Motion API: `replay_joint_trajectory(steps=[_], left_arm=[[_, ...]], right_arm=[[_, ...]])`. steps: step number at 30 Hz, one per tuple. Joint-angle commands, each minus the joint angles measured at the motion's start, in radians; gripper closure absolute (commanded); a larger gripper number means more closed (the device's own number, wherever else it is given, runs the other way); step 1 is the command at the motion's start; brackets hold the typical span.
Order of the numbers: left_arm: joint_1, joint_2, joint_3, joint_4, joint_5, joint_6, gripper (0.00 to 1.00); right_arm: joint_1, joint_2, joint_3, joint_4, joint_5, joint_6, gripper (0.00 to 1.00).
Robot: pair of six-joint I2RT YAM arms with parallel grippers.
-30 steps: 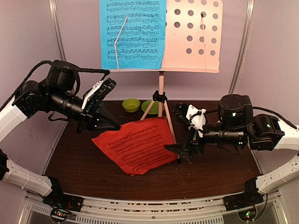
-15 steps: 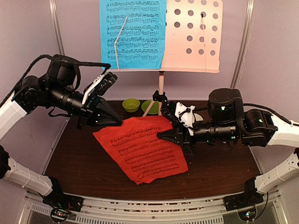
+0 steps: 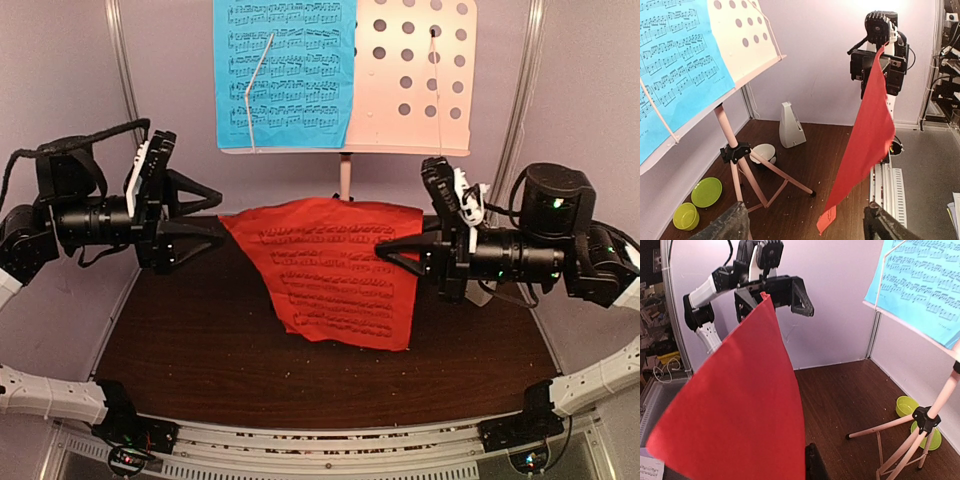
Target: Set up the instrument practice props
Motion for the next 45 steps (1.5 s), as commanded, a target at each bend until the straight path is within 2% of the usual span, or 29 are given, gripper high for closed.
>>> replay_joint_trajectory(steps=[1, 7, 12, 19, 22, 24, 25, 27, 30, 36, 40, 45], left_arm=[[-0.012, 0.002, -0.051, 0.168, 0.022, -0.056, 0.16], [-0.078, 0.070, -0.043, 0.283, 0.045, -0.108, 0.16], [-0.138, 0.160, -0.008, 0.435, 0.082, -0.196, 0.24], [-0.229, 0.271, 0.077, 0.529, 0.052, -0.243, 0.54], [-0.241, 0.301, 0.118, 0.533, 0.047, -0.265, 0.76], [-0.242, 0.307, 0.139, 0.533, 0.016, -0.278, 0.96], [-0.241, 0.309, 0.148, 0.533, -0.008, -0.288, 1.00], [-0.241, 0.316, 0.169, 0.542, -0.059, -0.310, 1.00], [-0.241, 0.349, 0.243, 0.507, -0.140, -0.350, 1.00], [-0.241, 0.455, 0.459, 0.402, -0.312, -0.381, 1.00], [-0.238, 0.587, 0.736, 0.265, -0.440, -0.360, 1.00], [-0.213, 0.749, 1.050, 0.109, -0.543, -0.314, 1.00]], right_arm=[[-0.015, -0.050, 0.039, 0.050, -0.017, 0.078, 1.00], [-0.034, -0.088, 0.042, 0.091, -0.025, 0.124, 1.00], [-0.053, -0.107, 0.044, 0.118, -0.034, 0.154, 1.00], [-0.080, -0.145, 0.032, 0.120, -0.030, 0.162, 1.00], [-0.090, -0.169, 0.017, 0.120, -0.015, 0.164, 1.00], [-0.100, -0.182, 0.012, 0.119, 0.007, 0.169, 1.00], [-0.105, -0.188, 0.014, 0.115, 0.031, 0.175, 1.00], [-0.116, -0.199, 0.018, 0.106, 0.088, 0.182, 0.91], [-0.134, -0.215, 0.032, 0.097, 0.212, 0.184, 0.70], [-0.181, -0.145, 0.128, 0.146, 0.401, 0.146, 0.62], [-0.218, -0.027, 0.263, 0.144, 0.509, 0.108, 0.60], [-0.279, 0.142, 0.499, 0.015, 0.578, 0.111, 0.57]])
